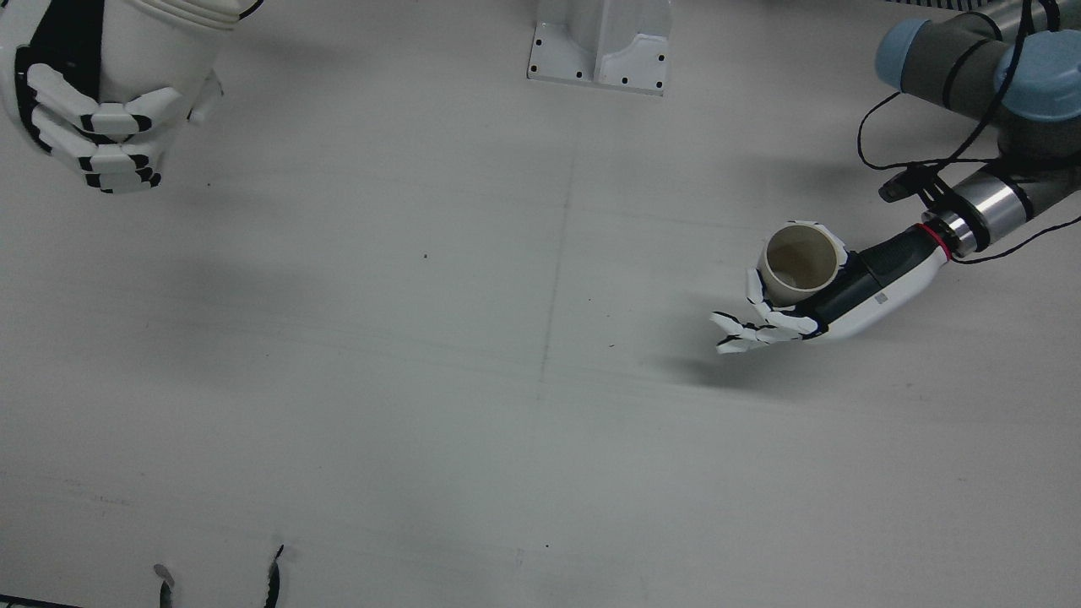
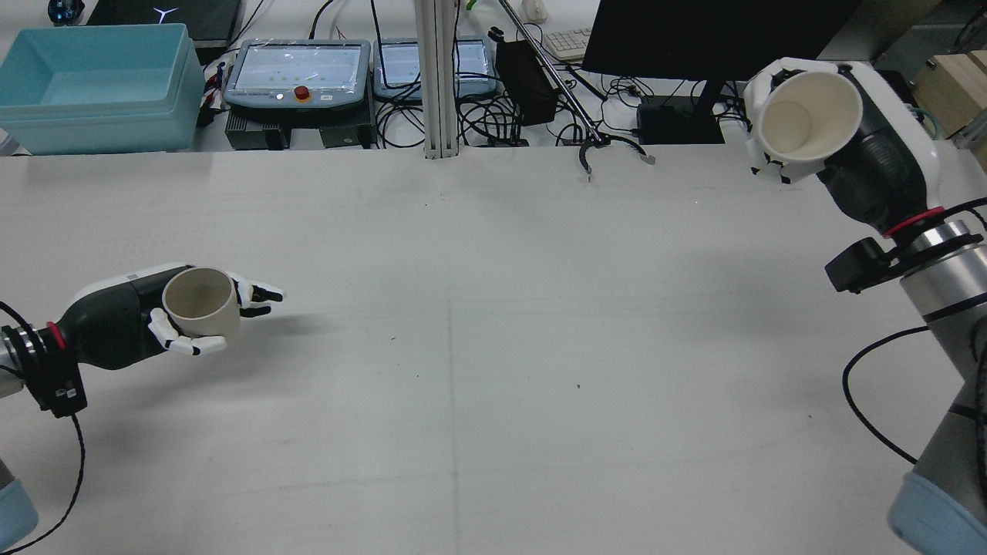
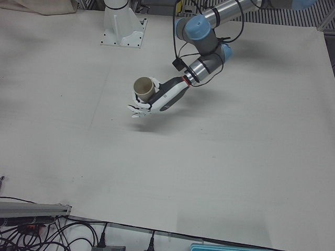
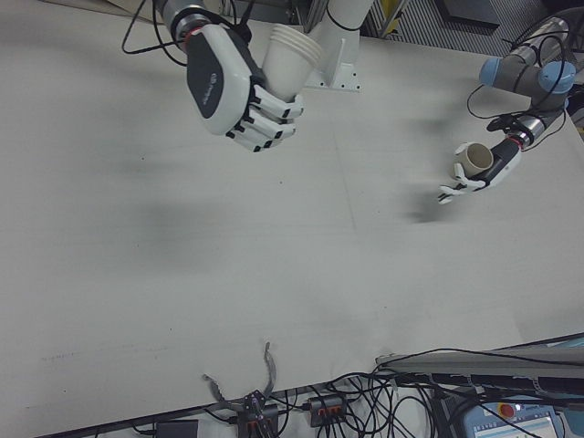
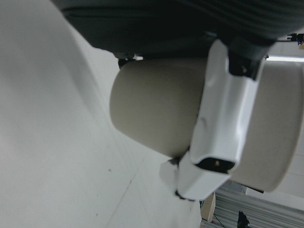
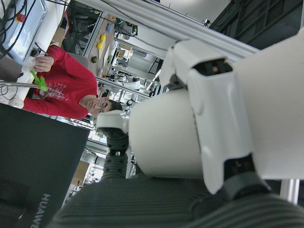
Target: Pour water
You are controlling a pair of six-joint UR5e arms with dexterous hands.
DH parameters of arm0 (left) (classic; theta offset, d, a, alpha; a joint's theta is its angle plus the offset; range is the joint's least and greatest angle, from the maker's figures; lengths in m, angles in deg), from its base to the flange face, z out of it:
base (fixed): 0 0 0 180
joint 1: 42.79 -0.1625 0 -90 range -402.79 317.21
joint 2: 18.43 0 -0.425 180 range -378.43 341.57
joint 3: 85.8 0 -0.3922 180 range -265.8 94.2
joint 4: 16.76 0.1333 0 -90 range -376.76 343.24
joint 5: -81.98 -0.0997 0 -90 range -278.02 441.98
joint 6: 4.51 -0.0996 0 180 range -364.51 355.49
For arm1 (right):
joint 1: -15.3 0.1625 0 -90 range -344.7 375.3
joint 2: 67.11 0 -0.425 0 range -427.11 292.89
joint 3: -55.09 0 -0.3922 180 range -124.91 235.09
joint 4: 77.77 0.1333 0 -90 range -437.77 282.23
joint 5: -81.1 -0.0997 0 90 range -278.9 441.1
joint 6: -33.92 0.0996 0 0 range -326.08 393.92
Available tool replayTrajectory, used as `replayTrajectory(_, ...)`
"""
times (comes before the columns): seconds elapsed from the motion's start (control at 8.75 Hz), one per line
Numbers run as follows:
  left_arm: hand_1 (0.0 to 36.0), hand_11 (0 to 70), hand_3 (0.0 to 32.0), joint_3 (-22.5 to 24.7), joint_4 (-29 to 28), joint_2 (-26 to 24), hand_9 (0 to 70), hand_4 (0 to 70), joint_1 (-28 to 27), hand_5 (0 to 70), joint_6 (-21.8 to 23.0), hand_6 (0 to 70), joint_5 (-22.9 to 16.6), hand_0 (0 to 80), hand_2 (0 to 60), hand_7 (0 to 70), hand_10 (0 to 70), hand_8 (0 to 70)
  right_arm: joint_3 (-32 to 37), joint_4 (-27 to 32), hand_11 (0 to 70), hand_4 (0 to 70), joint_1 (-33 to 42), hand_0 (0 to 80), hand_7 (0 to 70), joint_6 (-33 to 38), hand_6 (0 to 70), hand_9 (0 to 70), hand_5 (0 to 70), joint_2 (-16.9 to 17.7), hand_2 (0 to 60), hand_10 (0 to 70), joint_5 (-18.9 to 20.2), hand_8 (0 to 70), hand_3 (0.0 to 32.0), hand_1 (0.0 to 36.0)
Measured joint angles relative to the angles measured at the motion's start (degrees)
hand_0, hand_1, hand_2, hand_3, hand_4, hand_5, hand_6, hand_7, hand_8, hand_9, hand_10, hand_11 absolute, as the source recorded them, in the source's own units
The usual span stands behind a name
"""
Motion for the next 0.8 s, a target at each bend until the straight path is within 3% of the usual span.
replayTrajectory(0.23, 36.0, 15.3, 0.0, -7.33, -16.83, 11.66, 11.6, 70.0, 7.10, 70.0, 0.23, 29.3, -0.03, 80.0, 60.0, 24.2, 8.2, 13.4, 8.33, 4.81, 70.0, 55.6, 9.53, 77.3, 69.2, 12.08, 66.4, 70.0, 53.4, 3.82, 60.0, 54.6, 10.35, 58.1, 0.0, 36.0)
replayTrajectory(0.34, 36.0, 15.5, 0.0, -11.98, -24.40, 15.58, 11.6, 70.0, 10.01, 70.0, 0.25, 28.0, -0.06, 80.0, 60.0, 24.0, 8.3, 13.2, 16.06, 12.71, 70.0, 70.0, 11.68, 79.1, 70.0, 15.83, 70.0, 70.0, 58.7, 5.24, 60.0, 58.2, 13.84, 64.3, 0.0, 36.0)
replayTrajectory(0.57, 36.0, 15.3, 0.0, -20.19, -35.75, 20.53, 11.8, 70.0, 13.14, 70.0, -0.46, 27.8, 0.10, 80.0, 60.0, 24.0, 8.3, 13.3, 38.78, 34.30, 70.0, 70.0, 12.51, 71.8, 70.0, 22.11, 70.0, 70.0, 61.2, 5.81, 60.0, 64.1, 16.02, 69.6, 0.0, 36.0)
replayTrajectory(0.8, 36.0, 15.2, 0.0, -23.66, -41.81, 22.93, 11.9, 70.0, 15.39, 70.0, -2.13, 28.6, 0.17, 80.0, 60.0, 24.4, 8.2, 13.6, 60.40, 49.98, 70.0, 70.0, 12.26, 66.4, 70.0, 25.21, 70.0, 70.0, 59.8, 2.29, 60.0, 66.6, 16.32, 70.0, 0.0, 36.0)
